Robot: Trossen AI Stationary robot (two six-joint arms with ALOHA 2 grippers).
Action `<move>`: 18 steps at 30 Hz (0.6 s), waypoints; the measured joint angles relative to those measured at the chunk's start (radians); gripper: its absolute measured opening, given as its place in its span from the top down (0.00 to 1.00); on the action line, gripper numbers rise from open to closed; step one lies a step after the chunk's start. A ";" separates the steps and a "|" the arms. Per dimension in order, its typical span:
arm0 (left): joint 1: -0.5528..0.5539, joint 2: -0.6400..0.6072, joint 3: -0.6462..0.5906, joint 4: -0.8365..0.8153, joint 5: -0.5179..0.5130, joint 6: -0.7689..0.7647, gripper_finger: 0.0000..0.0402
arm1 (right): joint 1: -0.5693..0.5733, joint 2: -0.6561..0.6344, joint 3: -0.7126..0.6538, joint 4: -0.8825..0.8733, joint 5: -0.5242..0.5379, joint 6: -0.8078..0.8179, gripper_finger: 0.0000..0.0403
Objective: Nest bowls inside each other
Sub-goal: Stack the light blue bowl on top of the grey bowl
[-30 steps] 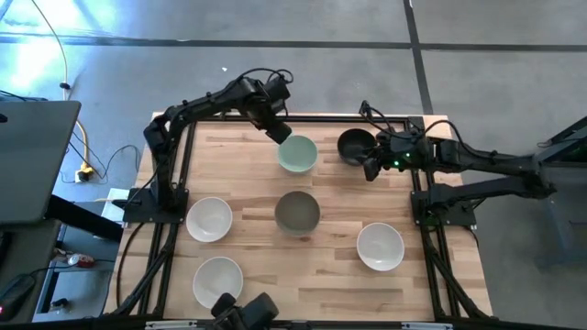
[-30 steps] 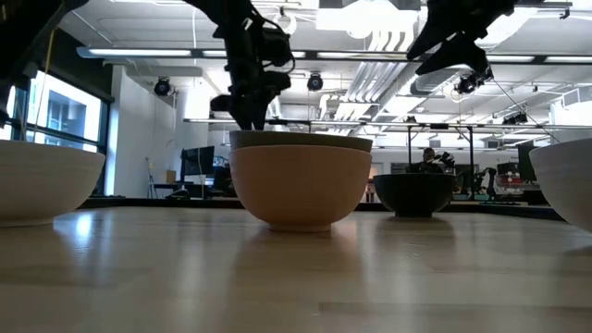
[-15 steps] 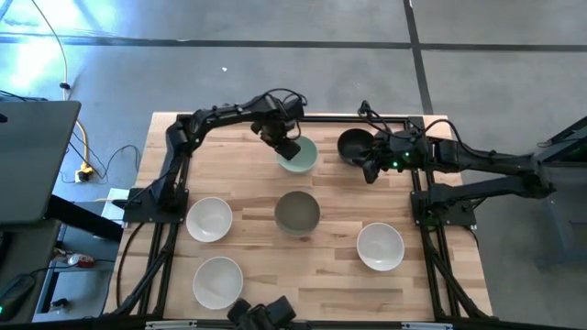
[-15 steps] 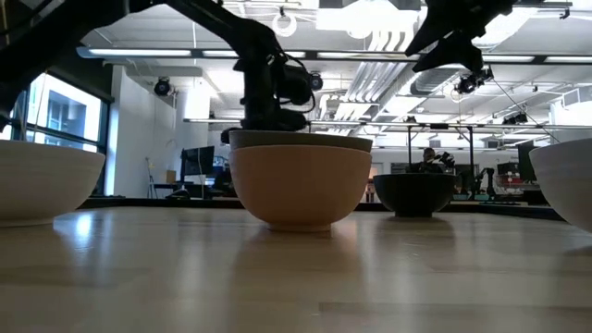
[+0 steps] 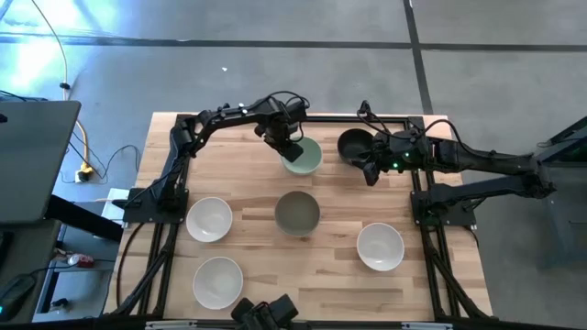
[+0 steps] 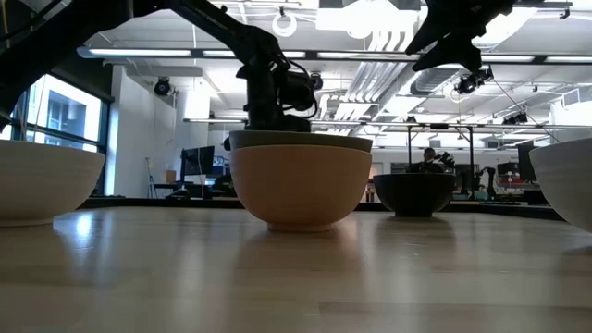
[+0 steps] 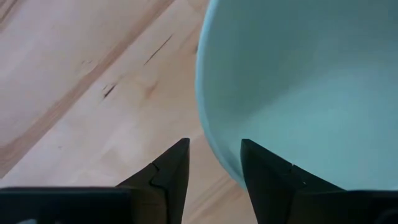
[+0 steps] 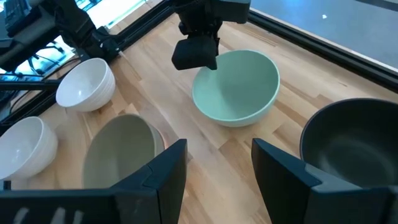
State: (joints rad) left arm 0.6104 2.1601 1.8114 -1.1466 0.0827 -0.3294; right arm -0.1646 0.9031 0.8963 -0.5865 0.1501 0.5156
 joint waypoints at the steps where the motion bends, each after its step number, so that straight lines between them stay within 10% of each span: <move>1: 0.000 0.000 0.000 0.001 0.000 0.000 0.68 | 0.000 0.000 0.000 0.000 0.000 -0.001 0.57; 18: 0.015 0.000 0.000 -0.008 0.012 0.076 0.93 | 0.000 0.000 0.000 0.000 0.000 -0.027 0.57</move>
State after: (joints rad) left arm 0.6249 2.1597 1.8114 -1.1542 0.0943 -0.2529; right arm -0.1646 0.9031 0.8963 -0.5864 0.1501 0.4889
